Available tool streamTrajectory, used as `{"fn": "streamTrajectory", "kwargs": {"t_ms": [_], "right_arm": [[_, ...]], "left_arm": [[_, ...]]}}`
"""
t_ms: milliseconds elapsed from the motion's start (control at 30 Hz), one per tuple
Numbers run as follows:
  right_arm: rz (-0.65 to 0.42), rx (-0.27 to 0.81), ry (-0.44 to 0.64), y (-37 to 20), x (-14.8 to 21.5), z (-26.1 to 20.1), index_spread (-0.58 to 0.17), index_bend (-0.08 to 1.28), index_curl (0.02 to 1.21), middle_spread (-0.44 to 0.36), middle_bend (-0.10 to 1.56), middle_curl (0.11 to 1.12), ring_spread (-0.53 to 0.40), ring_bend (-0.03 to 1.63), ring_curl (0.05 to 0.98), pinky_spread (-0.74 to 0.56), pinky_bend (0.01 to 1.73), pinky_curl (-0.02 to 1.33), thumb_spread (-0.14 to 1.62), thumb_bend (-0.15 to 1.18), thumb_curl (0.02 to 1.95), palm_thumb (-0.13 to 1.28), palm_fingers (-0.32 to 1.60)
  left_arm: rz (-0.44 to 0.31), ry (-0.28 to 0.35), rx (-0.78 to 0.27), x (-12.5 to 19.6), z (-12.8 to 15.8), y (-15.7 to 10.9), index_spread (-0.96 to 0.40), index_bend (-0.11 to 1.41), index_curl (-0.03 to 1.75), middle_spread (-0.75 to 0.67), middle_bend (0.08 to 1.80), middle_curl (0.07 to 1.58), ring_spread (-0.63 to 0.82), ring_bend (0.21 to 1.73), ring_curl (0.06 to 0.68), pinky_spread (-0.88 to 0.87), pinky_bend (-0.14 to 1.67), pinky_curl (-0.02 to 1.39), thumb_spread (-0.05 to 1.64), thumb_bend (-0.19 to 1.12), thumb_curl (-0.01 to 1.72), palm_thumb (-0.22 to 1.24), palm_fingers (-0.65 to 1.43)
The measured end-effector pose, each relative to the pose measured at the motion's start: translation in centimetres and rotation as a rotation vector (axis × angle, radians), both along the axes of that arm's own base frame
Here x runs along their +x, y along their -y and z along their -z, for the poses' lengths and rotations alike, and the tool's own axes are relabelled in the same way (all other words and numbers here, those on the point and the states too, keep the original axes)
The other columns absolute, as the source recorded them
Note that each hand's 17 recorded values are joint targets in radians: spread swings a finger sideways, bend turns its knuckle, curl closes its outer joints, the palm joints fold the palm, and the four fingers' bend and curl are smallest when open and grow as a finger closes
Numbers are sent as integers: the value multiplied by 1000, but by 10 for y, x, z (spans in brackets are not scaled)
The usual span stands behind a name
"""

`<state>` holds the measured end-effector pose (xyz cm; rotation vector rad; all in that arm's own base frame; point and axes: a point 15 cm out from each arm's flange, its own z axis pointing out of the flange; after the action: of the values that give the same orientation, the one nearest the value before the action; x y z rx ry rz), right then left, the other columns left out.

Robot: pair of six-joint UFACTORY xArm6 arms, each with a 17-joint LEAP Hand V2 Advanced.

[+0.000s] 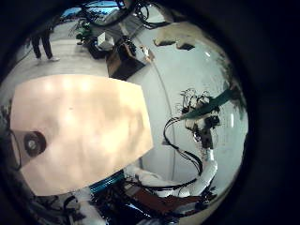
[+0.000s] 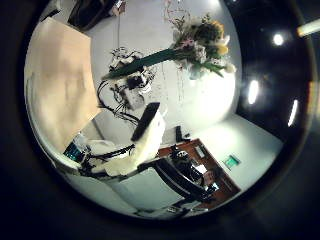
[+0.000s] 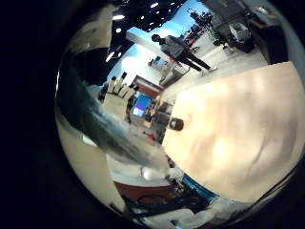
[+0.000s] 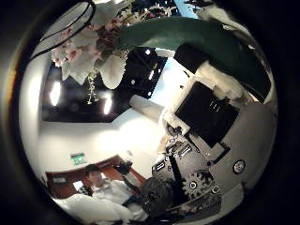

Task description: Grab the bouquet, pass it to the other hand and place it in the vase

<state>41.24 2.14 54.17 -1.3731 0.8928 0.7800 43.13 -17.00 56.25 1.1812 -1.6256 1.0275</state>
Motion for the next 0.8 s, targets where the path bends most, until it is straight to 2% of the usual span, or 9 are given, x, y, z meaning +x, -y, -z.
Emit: {"fn": "streamTrajectory", "kwargs": {"t_ms": [100,367,567,800], "right_arm": [[-34,1,-1,-13,-1,1,-234,1178,853,-133,1383,751,-184,1483,667,-206,1200,937,901,-4,1202,1160,1156],[-116,-6,-4,-46,-6,4,-232,1189,846,-133,1388,752,-184,1486,667,-210,1187,961,901,-4,1217,1158,1151],[-185,-19,-6,-79,-9,7,-231,1192,841,-133,1389,751,-184,1486,667,-213,1183,975,900,-3,1228,1161,1151],[-238,-97,-35,-113,-10,29,-223,1196,838,-129,1391,750,-185,1485,668,-216,1177,987,899,-2,1241,1166,1150]], "left_arm": [[6,2,-48,7,-1,2,5,181,398,176,176,410,349,638,158,334,693,2,1089,-24,315,244,213],[44,35,-79,10,2,14,28,168,378,242,182,366,425,654,169,426,719,20,993,-29,326,242,107],[61,34,-129,11,-5,22,70,176,370,272,226,368,449,640,166,463,697,21,961,-27,333,257,136],[106,13,-138,5,-2,37,110,167,363,254,265,382,464,634,165,469,695,23,948,-25,338,290,202]]}}
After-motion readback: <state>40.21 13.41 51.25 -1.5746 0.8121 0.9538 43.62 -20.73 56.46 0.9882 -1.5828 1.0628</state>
